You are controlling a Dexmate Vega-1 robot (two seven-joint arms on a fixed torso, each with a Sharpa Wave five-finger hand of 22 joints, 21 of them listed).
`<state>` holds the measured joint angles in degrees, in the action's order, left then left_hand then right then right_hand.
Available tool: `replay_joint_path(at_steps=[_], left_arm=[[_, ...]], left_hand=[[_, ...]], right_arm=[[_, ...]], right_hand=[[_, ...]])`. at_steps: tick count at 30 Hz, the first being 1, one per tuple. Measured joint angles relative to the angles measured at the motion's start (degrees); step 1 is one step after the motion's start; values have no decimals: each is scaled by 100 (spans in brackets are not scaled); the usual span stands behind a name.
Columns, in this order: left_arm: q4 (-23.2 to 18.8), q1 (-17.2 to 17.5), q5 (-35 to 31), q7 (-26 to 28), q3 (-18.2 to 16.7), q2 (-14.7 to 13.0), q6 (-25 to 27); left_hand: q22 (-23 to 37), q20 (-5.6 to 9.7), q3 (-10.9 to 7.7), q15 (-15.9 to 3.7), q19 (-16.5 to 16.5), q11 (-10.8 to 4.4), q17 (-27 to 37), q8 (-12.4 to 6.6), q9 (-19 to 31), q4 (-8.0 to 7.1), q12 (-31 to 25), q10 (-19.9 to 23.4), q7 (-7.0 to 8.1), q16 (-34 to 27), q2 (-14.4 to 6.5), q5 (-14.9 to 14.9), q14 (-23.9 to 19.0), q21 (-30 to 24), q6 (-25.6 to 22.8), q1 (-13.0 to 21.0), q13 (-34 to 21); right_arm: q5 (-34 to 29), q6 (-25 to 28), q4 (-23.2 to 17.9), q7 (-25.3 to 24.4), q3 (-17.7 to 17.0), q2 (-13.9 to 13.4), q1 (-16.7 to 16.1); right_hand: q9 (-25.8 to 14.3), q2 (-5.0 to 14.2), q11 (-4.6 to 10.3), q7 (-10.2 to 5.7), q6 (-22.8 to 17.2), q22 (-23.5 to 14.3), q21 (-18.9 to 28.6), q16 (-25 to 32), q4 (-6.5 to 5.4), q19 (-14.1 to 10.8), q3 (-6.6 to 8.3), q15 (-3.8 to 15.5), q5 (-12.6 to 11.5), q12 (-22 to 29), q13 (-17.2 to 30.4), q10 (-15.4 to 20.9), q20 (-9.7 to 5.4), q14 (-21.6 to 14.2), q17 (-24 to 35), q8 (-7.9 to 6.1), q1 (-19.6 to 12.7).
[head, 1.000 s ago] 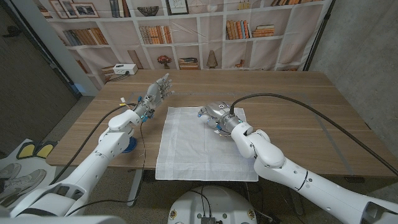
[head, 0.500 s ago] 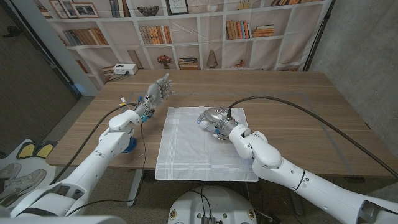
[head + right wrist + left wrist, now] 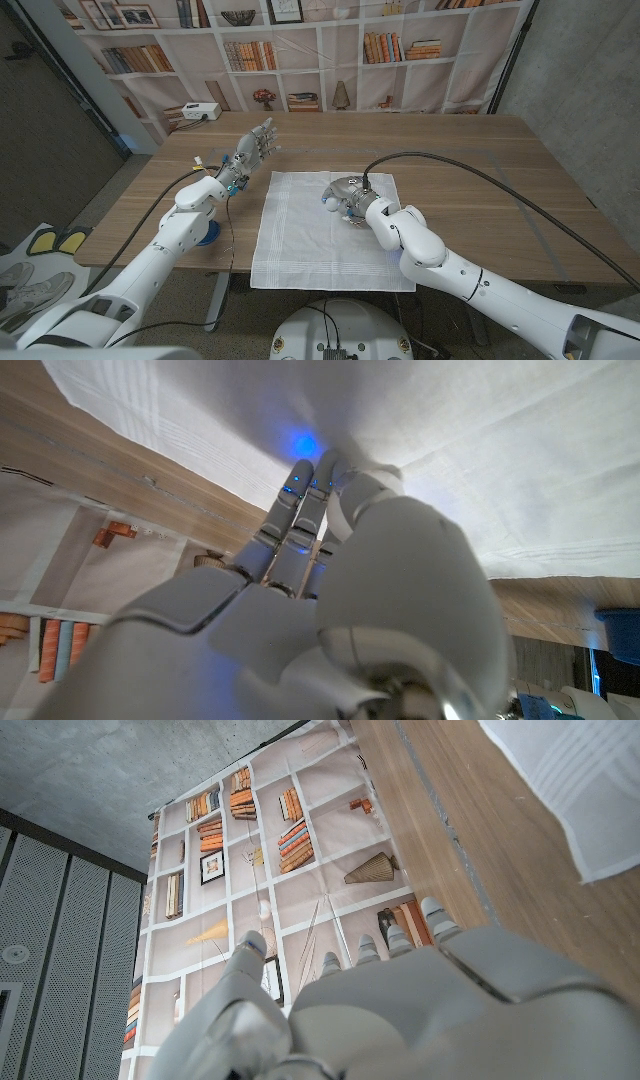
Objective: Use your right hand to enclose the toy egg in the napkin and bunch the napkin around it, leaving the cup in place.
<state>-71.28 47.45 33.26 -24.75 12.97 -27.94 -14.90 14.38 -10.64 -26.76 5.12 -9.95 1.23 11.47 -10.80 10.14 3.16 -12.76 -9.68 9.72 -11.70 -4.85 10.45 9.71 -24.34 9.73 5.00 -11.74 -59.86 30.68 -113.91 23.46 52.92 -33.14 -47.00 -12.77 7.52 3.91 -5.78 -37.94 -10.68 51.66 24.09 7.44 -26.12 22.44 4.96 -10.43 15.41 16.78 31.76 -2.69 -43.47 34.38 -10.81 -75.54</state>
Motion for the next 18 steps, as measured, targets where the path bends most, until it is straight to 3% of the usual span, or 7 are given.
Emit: replay_joint_path(at_steps=[2, 4, 6, 8, 11, 18], left_arm=[[-4, 6, 7, -6, -2, -2, 0], [-9, 11, 10, -11, -3, -3, 0], [-14, 14, 14, -20, -6, -4, 0], [-20, 17, 17, -26, -7, -7, 0], [-29, 25, 21, -37, -7, -13, -2], [-51, 45, 30, -58, -18, -25, -11]], left_hand=[[-3, 0, 0, 0, 0, 0, 0, 0, 0, 0, 0, 0, 0, 0, 0, 0, 0, 0, 0, 0, 0], [-26, 0, 0, 0, 0, 0, 0, 0, 0, 0, 0, 0, 0, 0, 0, 0, 0, 0, 0, 0, 0], [-28, 0, 0, 0, 0, 0, 0, 0, 0, 0, 0, 0, 0, 0, 0, 0, 0, 0, 0, 0, 0], [-29, 0, 0, 0, 0, 0, 0, 0, 0, 0, 0, 0, 0, 0, 0, 0, 0, 0, 0, 0, 0], [-28, 0, 0, 0, 0, 0, 0, 0, 0, 0, 0, 0, 0, 0, 0, 0, 0, 0, 0, 0, 0], [-28, 0, 0, 0, 0, 0, 0, 0, 0, 0, 0, 0, 0, 0, 0, 0, 0, 0, 0, 0, 0]], right_arm=[[-53, 84, -6, 178, 22, 14, 30], [-102, 160, -12, 333, 45, 26, 59], [-152, 232, -23, 485, 67, 36, 87], [-196, 282, -34, 591, 82, 40, 104], [-309, 393, -67, 745, 108, 43, 122], [-608, 587, -158, 897, 91, 41, 76]], right_hand=[[18, -1, 0, -17, 149, 28, 5, -127, -48, 33, -19, -49, 0, -114, -28, -184, 2, 163, -26, 1, 2], [27, 124, 9, -31, 349, 52, 5, -267, -63, 97, -16, -85, -1, -209, -43, -340, 15, 290, -47, 35, 252], [48, 119, 19, -46, 569, 56, 5, -404, -62, 161, -14, -114, -5, -297, -57, -511, 38, 397, -49, 46, 383], [56, 135, 27, -93, 862, 77, 5, -541, -10, 180, 94, -132, -44, -369, -80, -690, 57, 514, -166, 53, 487], [80, 134, 51, -175, 1292, 82, 0, -658, 98, 253, 242, -155, -58, -423, -110, -910, 48, 616, -304, 87, 484], [107, 94, 90, -256, 1673, 82, -20, -732, 103, 314, 326, -156, -71, -461, -137, -1110, 47, 698, -289, 87, 442]])
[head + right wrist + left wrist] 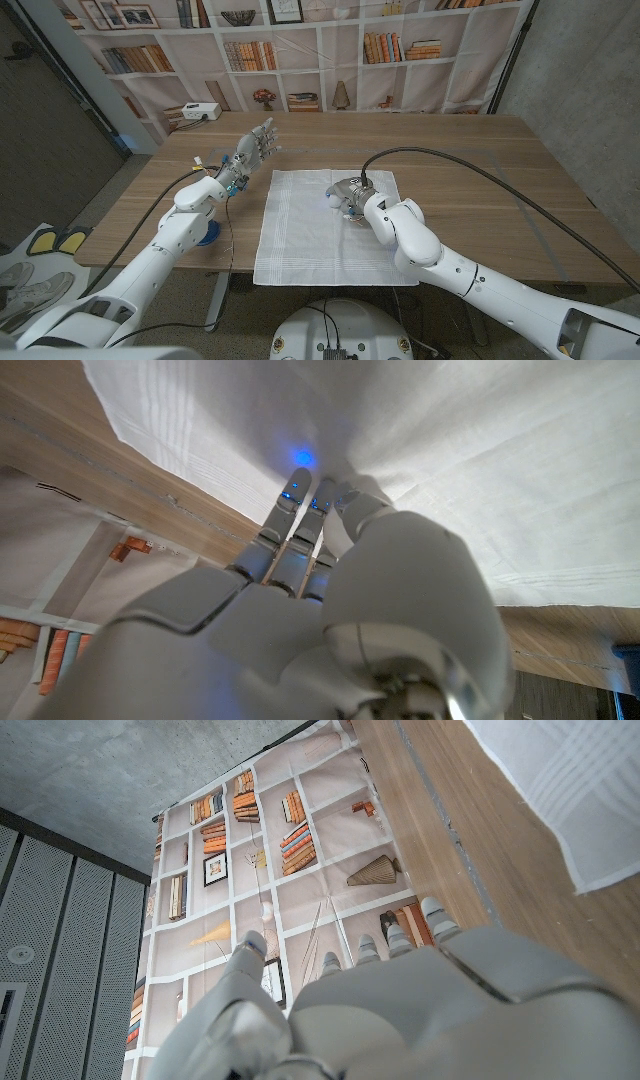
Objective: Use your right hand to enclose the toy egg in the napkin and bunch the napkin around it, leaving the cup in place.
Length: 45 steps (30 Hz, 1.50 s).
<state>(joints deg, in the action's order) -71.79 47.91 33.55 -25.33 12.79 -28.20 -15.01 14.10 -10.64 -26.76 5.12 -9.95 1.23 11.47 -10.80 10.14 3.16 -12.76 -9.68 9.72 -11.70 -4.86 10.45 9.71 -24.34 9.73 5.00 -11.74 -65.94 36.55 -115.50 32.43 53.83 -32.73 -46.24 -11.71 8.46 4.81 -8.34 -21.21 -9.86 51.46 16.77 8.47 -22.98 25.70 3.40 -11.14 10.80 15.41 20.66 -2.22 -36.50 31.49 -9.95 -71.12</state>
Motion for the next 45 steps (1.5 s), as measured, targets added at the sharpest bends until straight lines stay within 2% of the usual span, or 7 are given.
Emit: replay_joint_path(at_steps=[7, 16, 20, 26, 33, 38, 45], left_arm=[[-19, 24, 16, -11, -13, -13, -6], [-34, 30, 26, -18, -16, -16, -9], [-35, 30, 26, -18, -18, -17, -9], [-33, 7, 25, -14, -19, -15, -10], [-5, -35, 3, -10, -16, -3, -12], [10, -54, -5, -7, -1, 5, -12], [23, -67, -13, 7, 15, 15, -10]], left_hand=[[0, 0, 0, 0, 0, 0, 0, 0, 0, 0, 0, 0, 0, 0, 0, 0, 0, 0, 0, 0, 0], [1, 0, 0, 0, 0, 0, 0, 0, 0, 0, 0, 0, 0, 0, 0, 0, 0, 0, 0, 0, 0], [1, 0, 0, 0, 0, 0, 0, 0, 0, 0, 0, 0, 0, 0, 0, 0, 0, 0, 0, 0, 0], [1, 0, 0, 0, 0, 0, 0, 0, 0, 0, 0, 0, 0, 0, 0, 0, 0, 0, 0, 0, 0], [1, 0, 0, 31, 0, 0, 0, 0, 0, 0, 0, 0, 0, 0, 0, 0, -31, 0, 0, 0, 0], [-27, 0, 0, 31, 0, 0, 0, 0, 0, 0, 0, 0, 0, 0, 0, 0, -31, 0, 0, 0, 0], [-27, 0, 0, 31, 0, 0, 0, 0, 0, 0, 0, 0, 0, 0, 0, 0, -31, 0, 0, 0, 0]], right_arm=[[-244, 129, -105, -306, -156, 4, -173], [-426, 169, -236, -590, -369, 0, -326], [-445, 136, -289, -507, -458, -30, -331], [-280, -36, -321, -128, -543, -78, -260], [-156, -87, -320, 91, -602, -90, -199], [-155, 30, -292, -206, -699, -37, -307], [-235, 364, -190, -835, -770, 108, -426]], right_hand=[[0, 69, 52, -37, 141, -12, 0, 2, -69, 0, 68, 1, 0, 0, 0, -52, 0, -47, 52, 0, -39], [26, -83, 0, -414, 558, -16, 68, -25, -111, -46, 110, 10, 34, -21, -53, -408, 162, -55, 77, -24, 210], [51, -218, 84, -278, 502, 0, 68, -97, -60, -66, 154, 10, 34, 98, -55, -319, 182, -55, 43, -96, 344], [49, -566, -71, -107, 245, 0, 68, -153, -28, -107, 88, 10, 34, 201, -80, -66, 223, -55, 9, -193, 659], [36, -490, -81, -72, 261, 0, 22, -198, -63, -43, 177, -1, -16, 162, -80, -164, 288, -1, 18, -193, 718], [36, -117, -61, -31, 279, -3, 22, -169, -274, -42, 217, -1, 25, 162, -103, -183, 288, -1, 133, -168, 939], [27, -425, -134, 174, 50, -16, 22, -125, -628, -68, -222, -2, 56, 162, -106, -109, 386, 0, 237, -214, 1795]])
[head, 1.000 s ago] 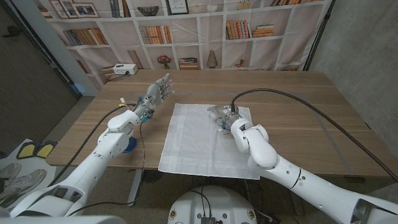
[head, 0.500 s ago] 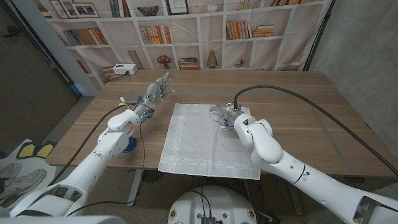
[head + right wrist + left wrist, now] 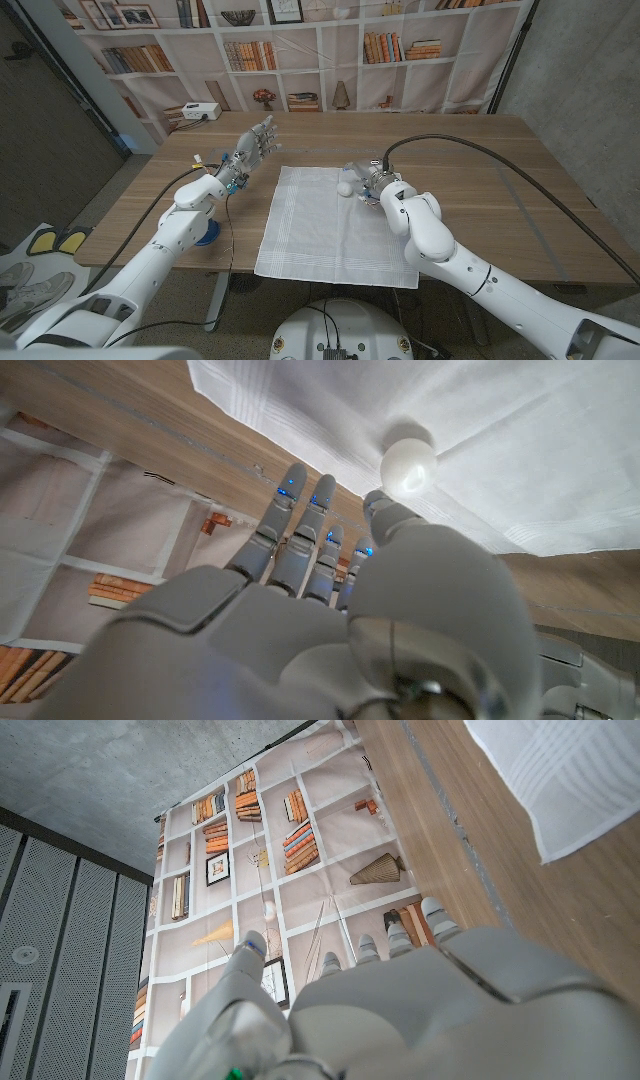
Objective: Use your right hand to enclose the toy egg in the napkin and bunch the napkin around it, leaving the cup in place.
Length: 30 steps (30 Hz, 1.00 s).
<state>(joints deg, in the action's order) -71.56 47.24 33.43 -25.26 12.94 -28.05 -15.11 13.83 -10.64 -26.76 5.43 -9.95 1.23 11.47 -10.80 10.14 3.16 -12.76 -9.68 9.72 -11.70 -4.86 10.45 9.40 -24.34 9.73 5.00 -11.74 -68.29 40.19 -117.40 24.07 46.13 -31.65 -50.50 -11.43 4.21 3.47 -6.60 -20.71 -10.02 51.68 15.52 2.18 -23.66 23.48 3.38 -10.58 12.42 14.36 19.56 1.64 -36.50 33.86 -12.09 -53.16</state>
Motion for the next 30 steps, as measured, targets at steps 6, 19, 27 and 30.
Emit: replay_joint_path(at_steps=[6, 19, 27, 30], left_arm=[[-6, 0, -12, 26, 6, 4, 17], [-139, 83, -21, 105, 3, -11, 57], [-190, 117, -23, 154, -13, -28, 74], [-230, 141, -25, 167, -22, -39, 81]], left_hand=[[0, 0, 0, 0, 0, 0, 0, 0, 0, 0, 0, 0, 0, 0, 0, 0, 0, 0, 0, 0, 0], [1, 0, 0, 22, 0, 0, 0, 0, 0, 0, 0, 0, 0, 0, 0, 0, -22, 0, 0, 0, 0], [1, 0, 0, 34, 0, 0, 0, 0, 0, 0, 0, 0, 0, 0, 0, 0, -34, 0, 0, 0, 0], [1, 0, 0, 41, 0, 0, 0, 0, 0, 0, 0, 0, 0, 0, 0, 0, -41, 0, 0, 0, 0]], right_arm=[[-400, 400, 200, -79, 49, 179, 23], [-1261, 1145, 931, 79, 73, 692, 203], [-1406, 1274, 1309, 150, 24, 835, 310], [-1406, 1274, 1441, 150, 12, 863, 360]], right_hand=[[-18, -354, -38, 54, -208, 0, -133, 0, -257, 148, -414, -13, -103, 59, 16, 128, 148, 179, 1, -36, 713], [-17, -494, -75, 138, -492, 16, -253, -29, -344, 231, -594, 1, -210, 200, 67, 436, 188, 245, 14, -109, 1004], [-16, -485, -40, 178, -531, 16, -274, -29, -344, 231, -594, -11, -225, 200, 70, 473, 187, 232, -15, -109, 1022], [-16, -485, -40, 149, -564, 16, -274, -29, -344, 231, -593, -11, -225, 200, 70, 472, 187, 232, -15, -109, 1023]])
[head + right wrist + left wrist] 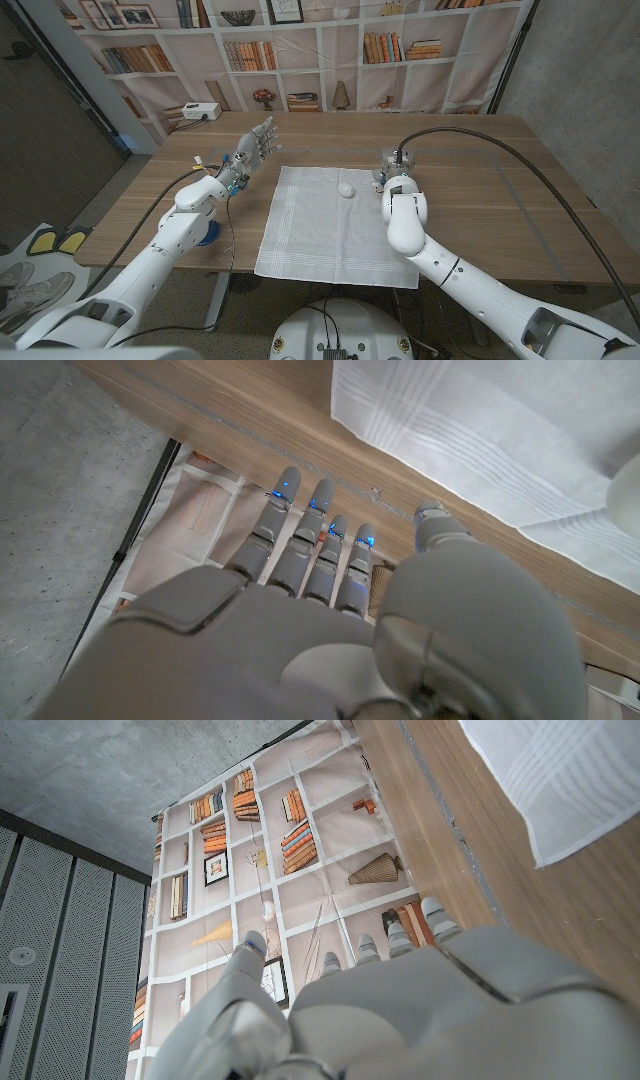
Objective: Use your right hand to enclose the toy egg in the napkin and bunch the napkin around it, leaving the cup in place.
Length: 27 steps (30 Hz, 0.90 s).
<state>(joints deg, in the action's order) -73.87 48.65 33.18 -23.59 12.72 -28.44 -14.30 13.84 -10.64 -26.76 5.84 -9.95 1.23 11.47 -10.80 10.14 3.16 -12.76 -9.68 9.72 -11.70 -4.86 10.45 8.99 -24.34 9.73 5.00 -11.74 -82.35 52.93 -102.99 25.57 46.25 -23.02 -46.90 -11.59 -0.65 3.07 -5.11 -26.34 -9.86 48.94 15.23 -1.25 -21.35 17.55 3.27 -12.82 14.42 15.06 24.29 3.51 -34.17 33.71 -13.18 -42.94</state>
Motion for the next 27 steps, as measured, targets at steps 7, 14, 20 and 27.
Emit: replay_joint_path(at_steps=[7, 14, 20, 27], left_arm=[[-39, 18, -4, 22, -4, -6, 11], [-71, 29, -12, 49, -7, -9, 28], [-82, 31, -21, 62, -7, -11, 43], [-82, 0, -46, 80, -2, -19, 69]], left_hand=[[0, 0, 0, 0, 0, 0, 0, 0, 0, 0, 0, 0, 0, 0, 0, 0, 0, 0, 0, 0, 0], [0, 0, 0, 0, 0, 0, 0, 0, 0, 0, 0, 0, 0, 0, 0, 0, 0, 0, 0, 0, 0], [0, 0, 0, 0, 0, 0, 0, 0, 0, 0, 0, 0, 0, 0, 0, 0, 0, 0, 0, 0, 0], [-4, 0, 0, 0, 0, 0, 0, 0, 0, 0, 0, 0, 0, 0, 0, 0, 0, 0, 0, 0, 0]], right_arm=[[-68, 126, 237, 239, -5, 7, 119], [-52, 166, 436, 450, 23, -15, 220], [38, 205, 636, 556, 70, -32, 339], [276, 291, 889, 633, 160, -40, 510]], right_hand=[[0, -7, -40, 8, -52, 0, -22, 0, -24, 0, -24, 0, -32, 0, 0, 40, 0, 0, 0, 0, 99], [1, 16, -40, 20, -100, -1, -43, 0, -24, 0, -24, -9, -53, 0, 0, 41, 0, -53, -27, 0, 119], [1, 16, -40, 10, -153, -1, -43, 0, -24, 0, -24, -8, -76, 0, -1, 40, 0, -52, -27, -41, 119], [1, 16, -41, 40, -184, -1, -66, 0, -24, 0, -24, 2, -97, 22, -1, 103, 0, -103, -53, -45, 119]])
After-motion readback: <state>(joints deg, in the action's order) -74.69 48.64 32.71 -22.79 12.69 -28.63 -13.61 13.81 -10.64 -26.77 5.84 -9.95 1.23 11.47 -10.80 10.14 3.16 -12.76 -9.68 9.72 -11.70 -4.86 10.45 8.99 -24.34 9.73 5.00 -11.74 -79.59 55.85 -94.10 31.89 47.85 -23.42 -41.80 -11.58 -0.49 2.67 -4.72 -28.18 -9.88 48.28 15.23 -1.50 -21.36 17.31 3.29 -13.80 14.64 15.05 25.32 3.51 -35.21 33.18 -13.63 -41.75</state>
